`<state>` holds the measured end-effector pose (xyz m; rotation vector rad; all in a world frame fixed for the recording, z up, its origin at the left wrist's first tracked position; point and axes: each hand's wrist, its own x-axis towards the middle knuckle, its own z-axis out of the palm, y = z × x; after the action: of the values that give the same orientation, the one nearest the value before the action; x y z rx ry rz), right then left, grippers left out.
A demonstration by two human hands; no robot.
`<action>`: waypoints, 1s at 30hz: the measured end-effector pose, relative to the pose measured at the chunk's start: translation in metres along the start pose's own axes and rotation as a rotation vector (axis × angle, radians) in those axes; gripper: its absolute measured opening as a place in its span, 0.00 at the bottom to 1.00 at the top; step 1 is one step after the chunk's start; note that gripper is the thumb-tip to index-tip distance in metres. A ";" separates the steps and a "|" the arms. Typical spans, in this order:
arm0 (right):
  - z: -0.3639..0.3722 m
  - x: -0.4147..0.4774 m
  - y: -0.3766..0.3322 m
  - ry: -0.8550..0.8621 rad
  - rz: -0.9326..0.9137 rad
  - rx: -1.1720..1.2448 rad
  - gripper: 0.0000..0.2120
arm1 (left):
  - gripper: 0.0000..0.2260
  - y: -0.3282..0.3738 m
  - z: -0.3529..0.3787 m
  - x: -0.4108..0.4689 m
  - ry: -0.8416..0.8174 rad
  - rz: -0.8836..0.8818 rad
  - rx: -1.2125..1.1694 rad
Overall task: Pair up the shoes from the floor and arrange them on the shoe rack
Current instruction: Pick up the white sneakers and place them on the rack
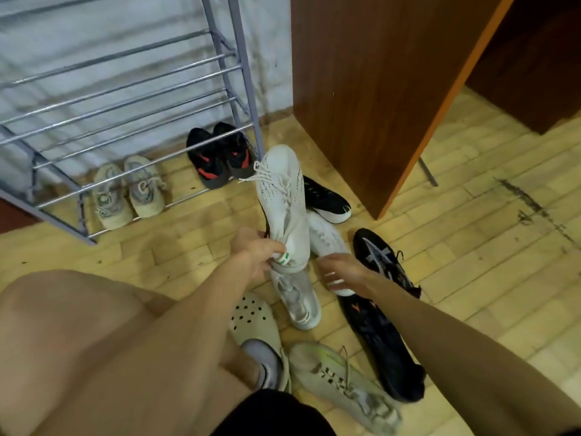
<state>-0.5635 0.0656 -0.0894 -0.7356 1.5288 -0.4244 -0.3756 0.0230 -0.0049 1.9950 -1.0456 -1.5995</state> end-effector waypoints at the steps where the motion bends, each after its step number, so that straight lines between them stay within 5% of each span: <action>1: 0.007 0.007 0.007 -0.004 0.043 -0.120 0.17 | 0.20 -0.002 -0.005 0.001 -0.003 -0.017 0.017; 10: 0.067 0.059 0.057 -0.048 0.110 -0.826 0.61 | 0.15 -0.024 -0.033 0.030 0.042 -0.078 0.123; 16: 0.063 0.070 0.057 0.055 0.160 -0.673 0.29 | 0.18 -0.031 -0.044 0.036 0.067 -0.116 0.120; 22: 0.047 0.054 0.048 -0.152 0.268 -0.474 0.25 | 0.19 -0.035 -0.049 0.027 0.079 -0.133 0.075; 30: 0.019 0.024 0.003 0.003 0.107 -0.343 0.20 | 0.15 -0.037 -0.042 0.009 0.066 -0.217 -0.212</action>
<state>-0.5443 0.0545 -0.1110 -0.9121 1.6555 -0.0819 -0.3235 0.0340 -0.0250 2.0545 -0.6231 -1.6614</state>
